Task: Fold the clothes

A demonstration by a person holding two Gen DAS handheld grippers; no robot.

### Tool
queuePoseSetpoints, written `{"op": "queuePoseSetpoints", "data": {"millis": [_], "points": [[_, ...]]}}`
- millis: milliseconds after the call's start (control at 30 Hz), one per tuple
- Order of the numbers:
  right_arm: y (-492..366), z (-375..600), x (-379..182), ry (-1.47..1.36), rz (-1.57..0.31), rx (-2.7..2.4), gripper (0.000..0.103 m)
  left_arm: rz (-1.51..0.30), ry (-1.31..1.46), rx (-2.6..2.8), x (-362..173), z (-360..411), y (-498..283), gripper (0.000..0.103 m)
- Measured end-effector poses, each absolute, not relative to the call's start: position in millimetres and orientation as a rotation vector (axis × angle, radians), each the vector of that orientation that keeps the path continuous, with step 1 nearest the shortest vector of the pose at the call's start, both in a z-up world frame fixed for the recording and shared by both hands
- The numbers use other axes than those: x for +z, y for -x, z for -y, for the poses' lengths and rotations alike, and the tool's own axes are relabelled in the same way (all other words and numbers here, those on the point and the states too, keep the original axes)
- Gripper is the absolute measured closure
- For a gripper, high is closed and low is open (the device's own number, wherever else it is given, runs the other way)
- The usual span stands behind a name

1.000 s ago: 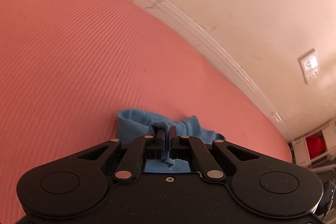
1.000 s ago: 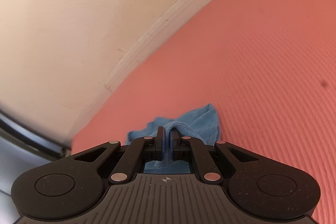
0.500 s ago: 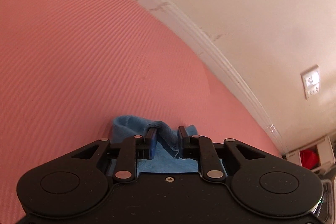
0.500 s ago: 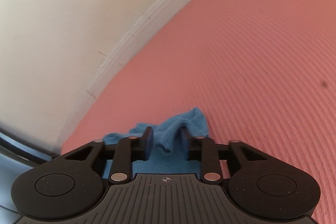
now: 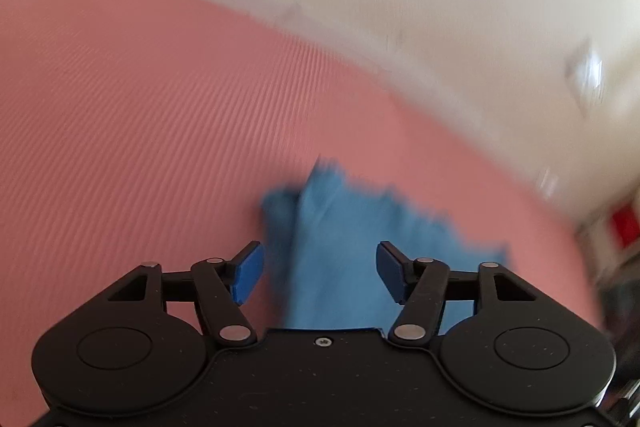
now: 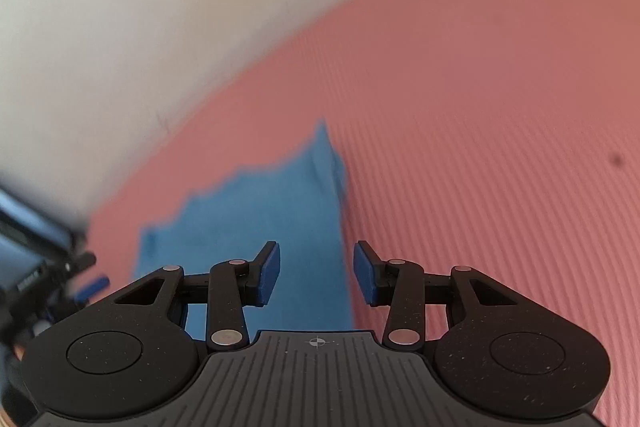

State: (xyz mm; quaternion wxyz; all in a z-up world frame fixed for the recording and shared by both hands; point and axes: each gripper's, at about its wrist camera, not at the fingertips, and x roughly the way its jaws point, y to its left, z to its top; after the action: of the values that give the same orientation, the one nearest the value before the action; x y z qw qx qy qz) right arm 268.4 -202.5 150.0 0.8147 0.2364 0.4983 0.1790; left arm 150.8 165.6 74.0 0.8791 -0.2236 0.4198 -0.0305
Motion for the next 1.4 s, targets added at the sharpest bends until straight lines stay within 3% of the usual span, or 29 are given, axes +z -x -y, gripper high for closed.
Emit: {"op": "queuePoseSetpoints", "data": {"millis": [233,333,433,600,1033,1133,1233,1400], "points": [[-253.1,195.2,133.1,-0.550,-1.128,0.387,0.065,-0.950,0.413,-0.104,51.3,-157.4,-111.8,0.042],[-249.9,192.3,131.6,-0.553,-1.128,0.390,0.077,-0.959,0.422,-0.136,56.1,-154.2,-104.0,0.050],[-253.5,188.0,130.1,-0.544,-1.131,0.385,0.087,-0.968,0.424,-0.143,54.2,-150.5,-109.3,0.073],[-251.9,188.2,133.5,-0.498,-1.153,0.396,0.093,-1.034,0.458,-0.149,46.1,-145.7,-118.0,0.077],[-171.6,243.6,130.7,-0.562,-1.293,0.421,0.092,-1.240,0.526,-0.338,39.2,-139.2,-58.7,0.078],[-172.8,241.4,133.5,-0.551,-1.296,0.421,0.092,-1.220,0.517,-0.314,47.5,-144.5,-66.5,0.070],[-173.6,236.4,142.3,-0.487,-1.277,0.431,0.091,-1.140,0.423,-0.272,57.4,-146.8,-76.6,0.057],[-177.5,235.3,154.1,-0.431,-1.218,0.422,0.082,-1.018,0.381,-0.184,76.0,-154.1,-100.6,0.055]]}}
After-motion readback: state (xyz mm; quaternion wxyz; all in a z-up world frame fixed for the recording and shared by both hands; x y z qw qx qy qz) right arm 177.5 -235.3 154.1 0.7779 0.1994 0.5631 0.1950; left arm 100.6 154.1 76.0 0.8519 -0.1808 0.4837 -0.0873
